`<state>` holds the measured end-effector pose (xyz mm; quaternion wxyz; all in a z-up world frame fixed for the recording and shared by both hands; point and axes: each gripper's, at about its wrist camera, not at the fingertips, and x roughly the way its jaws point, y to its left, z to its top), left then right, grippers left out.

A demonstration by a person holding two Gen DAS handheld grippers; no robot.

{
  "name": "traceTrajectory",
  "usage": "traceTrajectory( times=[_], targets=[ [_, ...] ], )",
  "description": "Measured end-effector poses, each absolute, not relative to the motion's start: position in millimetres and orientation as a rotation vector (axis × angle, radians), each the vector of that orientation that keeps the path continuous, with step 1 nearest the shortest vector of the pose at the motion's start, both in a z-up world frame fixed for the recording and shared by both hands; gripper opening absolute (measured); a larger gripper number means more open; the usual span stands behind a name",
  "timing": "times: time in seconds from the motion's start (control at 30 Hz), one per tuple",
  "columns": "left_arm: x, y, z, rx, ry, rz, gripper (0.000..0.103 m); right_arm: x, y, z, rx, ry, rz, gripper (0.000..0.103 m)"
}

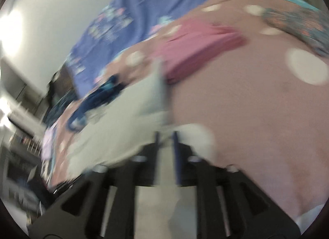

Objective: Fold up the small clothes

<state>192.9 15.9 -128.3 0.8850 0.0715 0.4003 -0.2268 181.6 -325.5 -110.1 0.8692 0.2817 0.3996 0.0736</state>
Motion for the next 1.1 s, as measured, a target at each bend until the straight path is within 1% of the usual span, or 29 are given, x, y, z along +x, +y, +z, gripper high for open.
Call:
traceTrajectory(
  times=[0.03,0.07,0.1,0.17,0.2,0.23,0.27,0.3,0.33,0.37,0.4,0.5,0.57,0.6,0.67,0.7,0.73,0.77,0.83,0.87,0.9,0.97,1.03,1.1],
  targets=[
    [192.4,14.1,-127.7,0.160,0.826,-0.465,0.020,186.9,-315.6,-109.9,0.581,0.861,0.173,0.040],
    [192.1,13.6,-127.3,0.165,0.821,-0.460,0.030,191.9,-310.9,-112.6,0.581,0.892,0.169,0.040],
    [191.8,12.3,-126.2,0.174,0.812,-0.453,0.036,196.9,-309.0,-117.5,0.593,0.924,0.157,0.040],
    [191.5,12.1,-124.2,0.176,0.802,-0.449,0.038,208.4,-313.0,-132.2,0.680,0.975,0.115,0.039],
    [192.4,11.8,-122.4,0.174,0.792,-0.449,0.038,210.3,-315.7,-134.3,0.713,0.970,0.105,0.033],
    [193.2,11.8,-121.6,0.172,0.789,-0.451,0.038,212.7,-319.4,-135.3,0.742,0.969,0.088,0.017],
    [194.2,11.3,-120.8,0.171,0.786,-0.452,0.038,212.7,-321.4,-135.9,0.761,0.967,0.074,0.007],
    [196.1,9.9,-120.3,0.174,0.782,-0.451,0.038,212.3,-325.9,-134.3,0.790,0.944,0.083,0.002],
    [197.1,8.3,-120.8,0.179,0.784,-0.454,0.038,211.2,-327.7,-134.1,0.800,0.934,0.083,0.002],
    [197.8,6.2,-121.1,0.184,0.791,-0.472,0.025,208.4,-330.3,-132.0,0.809,0.918,0.078,0.002],
    [197.8,4.4,-120.7,0.181,0.797,-0.492,0.000,204.4,-333.9,-129.6,0.818,0.896,0.076,0.002],
    [190.1,-0.8,-118.1,0.190,0.787,-0.526,0.000,197.2,-355.2,-131.5,0.850,0.857,0.044,0.002],
    [187.0,-4.6,-122.1,0.220,0.795,-0.526,0.000,204.4,-358.8,-144.6,0.857,0.929,0.083,0.001],
    [187.6,-5.5,-127.0,0.239,0.809,-0.509,0.000,207.4,-353.7,-146.0,0.805,0.968,0.118,0.001],
    [191.1,-1.0,-134.7,0.238,0.839,-0.479,0.000,203.5,-344.7,-136.7,0.706,0.979,0.143,0.010],
    [192.2,6.7,-134.0,0.200,0.844,-0.474,0.000,201.0,-341.6,-130.1,0.675,0.978,0.156,0.024],
    [191.9,11.5,-131.7,0.179,0.842,-0.467,0.000,198.8,-342.8,-124.4,0.679,0.970,0.174,0.035],
    [191.0,18.1,-128.1,0.159,0.835,-0.456,0.000,196.8,-345.0,-120.3,0.689,0.959,0.177,0.035],
    [189.1,37.8,-116.5,0.093,0.806,-0.440,0.008,197.5,-352.6,-107.6,0.681,0.916,0.143,0.036],
    [189.4,53.0,-108.5,0.044,0.782,-0.413,0.025,202.0,-357.8,-99.7,0.667,0.894,0.127,0.036],
    [189.9,63.7,-103.2,0.019,0.763,-0.376,0.039,206.3,-360.4,-96.9,0.661,0.888,0.118,0.036],
    [197.3,86.4,-96.4,-0.020,0.741,-0.288,0.040,227.9,-359.7,-85.7,0.611,0.876,0.118,0.036],
    [211.6,111.4,-96.8,-0.080,0.759,-0.216,0.040,252.1,-352.0,-77.3,0.521,0.853,0.099,0.036],
    [223.6,124.4,-101.6,-0.096,0.776,-0.170,0.040,275.2,-340.4,-72.9,0.423,0.832,0.077,0.031]
  ],
)
